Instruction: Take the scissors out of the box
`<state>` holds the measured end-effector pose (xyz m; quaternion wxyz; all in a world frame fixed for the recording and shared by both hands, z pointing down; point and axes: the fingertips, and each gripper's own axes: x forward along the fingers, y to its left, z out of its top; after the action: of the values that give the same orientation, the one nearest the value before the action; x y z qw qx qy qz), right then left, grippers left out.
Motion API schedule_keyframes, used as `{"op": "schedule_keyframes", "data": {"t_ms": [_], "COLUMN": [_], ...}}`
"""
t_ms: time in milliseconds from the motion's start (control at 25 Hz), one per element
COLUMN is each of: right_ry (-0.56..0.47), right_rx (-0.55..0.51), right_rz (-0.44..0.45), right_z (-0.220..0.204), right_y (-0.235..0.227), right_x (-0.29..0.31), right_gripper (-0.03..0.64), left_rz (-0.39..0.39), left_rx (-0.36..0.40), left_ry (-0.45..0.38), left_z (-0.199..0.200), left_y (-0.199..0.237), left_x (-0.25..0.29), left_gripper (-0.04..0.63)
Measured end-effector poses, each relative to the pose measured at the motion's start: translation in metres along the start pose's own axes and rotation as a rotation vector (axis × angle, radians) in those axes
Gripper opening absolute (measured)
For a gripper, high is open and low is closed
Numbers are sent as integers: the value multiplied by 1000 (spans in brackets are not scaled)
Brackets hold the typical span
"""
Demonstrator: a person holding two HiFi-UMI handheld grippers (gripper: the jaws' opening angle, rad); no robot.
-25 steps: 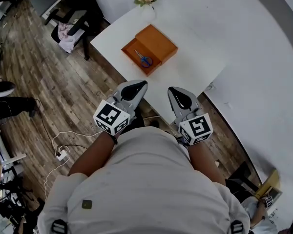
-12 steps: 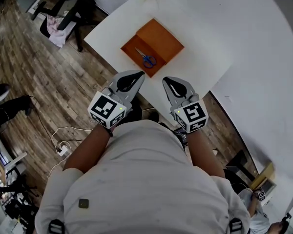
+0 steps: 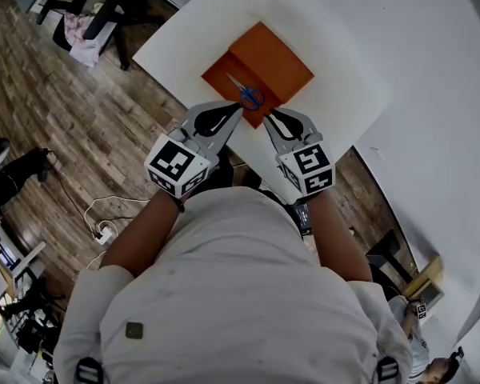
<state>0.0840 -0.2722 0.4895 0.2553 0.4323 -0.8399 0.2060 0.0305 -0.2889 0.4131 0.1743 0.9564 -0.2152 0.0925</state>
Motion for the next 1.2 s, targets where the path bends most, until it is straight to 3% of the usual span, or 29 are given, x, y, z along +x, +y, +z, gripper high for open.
{"op": "schedule_keyframes", "data": {"t_ms": [840,1200], "right_ry": [389,554], "right_rx": [-16,-44], "right_rz": [41,12], "right_z": [-73,-108], "right_y": [-29,-37], "right_x": [124,155], "right_gripper": [141,144], "left_rz": [-19,-12], "left_rx": [-88,-122], "left_ry": [75,84], "left_z": [-36,-47], "left_y": [72,90], "left_x": [22,21], "left_gripper": [5,5]}}
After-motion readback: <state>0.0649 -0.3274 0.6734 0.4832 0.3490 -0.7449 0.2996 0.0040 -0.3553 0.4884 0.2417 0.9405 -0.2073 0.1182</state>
